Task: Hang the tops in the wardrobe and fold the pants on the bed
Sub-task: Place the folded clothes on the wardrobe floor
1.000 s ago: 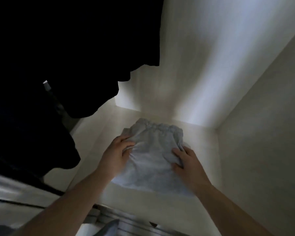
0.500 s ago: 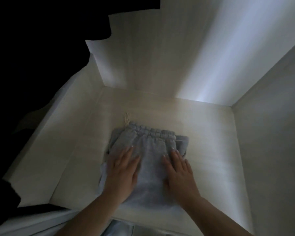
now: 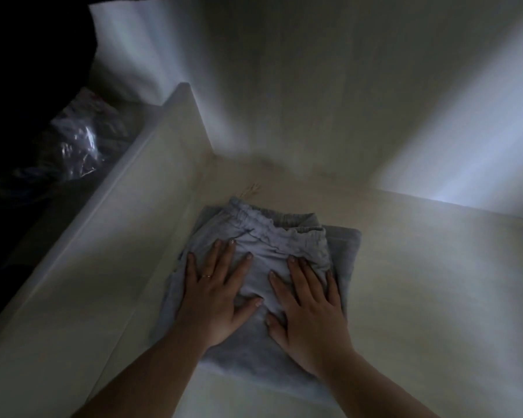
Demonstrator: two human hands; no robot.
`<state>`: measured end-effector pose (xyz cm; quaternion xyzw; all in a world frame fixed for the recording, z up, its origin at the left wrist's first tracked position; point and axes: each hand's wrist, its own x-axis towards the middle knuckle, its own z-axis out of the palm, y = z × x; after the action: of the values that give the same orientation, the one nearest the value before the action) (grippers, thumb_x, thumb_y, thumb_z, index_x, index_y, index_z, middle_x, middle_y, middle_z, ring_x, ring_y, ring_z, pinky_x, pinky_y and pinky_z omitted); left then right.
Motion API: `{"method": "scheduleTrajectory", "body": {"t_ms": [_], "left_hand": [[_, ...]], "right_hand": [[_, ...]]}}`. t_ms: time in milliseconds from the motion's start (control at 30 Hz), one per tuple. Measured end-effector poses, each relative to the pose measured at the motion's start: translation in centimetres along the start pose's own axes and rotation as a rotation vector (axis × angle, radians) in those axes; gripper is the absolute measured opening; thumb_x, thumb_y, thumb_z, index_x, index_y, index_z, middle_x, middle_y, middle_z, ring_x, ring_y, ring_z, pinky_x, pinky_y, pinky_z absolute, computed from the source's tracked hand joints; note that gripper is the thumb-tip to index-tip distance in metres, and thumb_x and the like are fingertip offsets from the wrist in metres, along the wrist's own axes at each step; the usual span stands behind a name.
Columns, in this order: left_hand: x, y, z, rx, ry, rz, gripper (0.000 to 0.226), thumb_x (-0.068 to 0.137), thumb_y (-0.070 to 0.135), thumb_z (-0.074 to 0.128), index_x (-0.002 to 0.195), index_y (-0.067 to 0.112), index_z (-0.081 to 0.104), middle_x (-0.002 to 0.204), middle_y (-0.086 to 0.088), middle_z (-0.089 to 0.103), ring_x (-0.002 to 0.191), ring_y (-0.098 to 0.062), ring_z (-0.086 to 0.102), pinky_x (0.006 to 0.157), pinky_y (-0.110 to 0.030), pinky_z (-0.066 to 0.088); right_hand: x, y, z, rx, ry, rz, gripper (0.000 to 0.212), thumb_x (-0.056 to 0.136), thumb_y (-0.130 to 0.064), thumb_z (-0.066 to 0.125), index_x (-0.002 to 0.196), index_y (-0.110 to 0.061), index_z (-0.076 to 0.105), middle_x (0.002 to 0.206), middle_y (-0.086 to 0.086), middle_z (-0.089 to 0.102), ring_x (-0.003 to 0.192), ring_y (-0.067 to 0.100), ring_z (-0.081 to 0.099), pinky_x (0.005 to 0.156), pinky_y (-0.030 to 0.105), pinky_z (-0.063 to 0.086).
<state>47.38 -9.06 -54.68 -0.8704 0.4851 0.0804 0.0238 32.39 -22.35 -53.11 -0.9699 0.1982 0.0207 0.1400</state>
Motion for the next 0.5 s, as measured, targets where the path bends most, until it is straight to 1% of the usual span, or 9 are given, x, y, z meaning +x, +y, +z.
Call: {"method": "scheduleTrajectory", "body": {"t_ms": [100,133,200,267,300,400,500], "left_hand": [[3.8,-2.8,-0.6,0.039,0.032,-0.008,0.078,0.087,0.072,0.02,0.146,0.024,0.035,0.157,-0.012,0.021,0.144,-0.034,0.02,0.107,-0.068,0.019],[5.1,-3.7,-0.7,0.059,0.037,-0.016,0.079,0.086,0.073,0.019,0.148,0.025,0.031,0.158,-0.011,0.018,0.145,-0.033,0.017,0.109,-0.066,0.017],[7.0,-5.2,-1.0,0.089,0.052,-0.037,0.081,0.084,0.075,0.012,0.151,0.03,0.019,0.16,-0.006,0.003,0.148,-0.029,0.003,0.112,-0.062,0.008],[8.7,-6.2,-1.1,0.093,0.069,-0.039,0.083,0.081,0.076,0.008,0.151,0.034,0.008,0.159,0.0,-0.013,0.147,-0.023,-0.011,0.115,-0.058,-0.001],[9.3,-6.6,-1.2,0.084,0.073,-0.033,0.083,0.08,0.076,0.008,0.151,0.034,0.006,0.157,0.001,-0.016,0.146,-0.022,-0.014,0.115,-0.056,-0.003],[11.0,-7.0,-1.7,0.067,0.073,-0.027,0.084,0.079,0.077,0.007,0.151,0.035,0.005,0.155,0.004,-0.019,0.145,-0.019,-0.019,0.116,-0.054,-0.005],[12.0,-7.1,-2.0,0.079,0.068,-0.021,0.085,0.076,0.077,0.002,0.15,0.037,-0.001,0.153,0.006,-0.024,0.143,-0.016,-0.025,0.116,-0.053,-0.006]], "right_hand": [[4.7,-0.1,0.3,0.005,0.064,-0.006,0.063,0.08,-0.057,0.042,0.134,-0.027,0.054,0.147,0.011,0.042,0.136,0.029,0.039,0.105,0.056,0.022],[6.2,-0.2,0.4,0.006,0.087,-0.006,0.063,0.08,-0.057,0.041,0.133,-0.026,0.054,0.147,0.011,0.043,0.136,0.028,0.04,0.105,0.056,0.021],[8.5,-0.2,0.5,0.001,0.12,-0.002,0.062,0.08,-0.057,0.04,0.133,-0.026,0.054,0.147,0.011,0.042,0.136,0.027,0.039,0.106,0.055,0.02],[10.2,-0.2,0.7,-0.006,0.152,0.01,0.062,0.081,-0.058,0.039,0.133,-0.027,0.053,0.148,0.011,0.041,0.137,0.026,0.037,0.107,0.056,0.021],[10.8,-0.2,0.7,-0.014,0.167,0.018,0.062,0.082,-0.058,0.038,0.134,-0.027,0.053,0.148,0.011,0.041,0.138,0.025,0.037,0.109,0.057,0.023],[12.1,0.3,0.8,-0.02,0.201,0.036,0.062,0.083,-0.058,0.036,0.132,-0.026,0.055,0.146,0.011,0.043,0.136,0.025,0.039,0.108,0.06,0.029],[13.0,0.7,0.7,-0.035,0.222,0.036,0.062,0.083,-0.058,0.035,0.133,-0.026,0.055,0.146,0.011,0.043,0.136,0.026,0.039,0.107,0.06,0.03]]}}
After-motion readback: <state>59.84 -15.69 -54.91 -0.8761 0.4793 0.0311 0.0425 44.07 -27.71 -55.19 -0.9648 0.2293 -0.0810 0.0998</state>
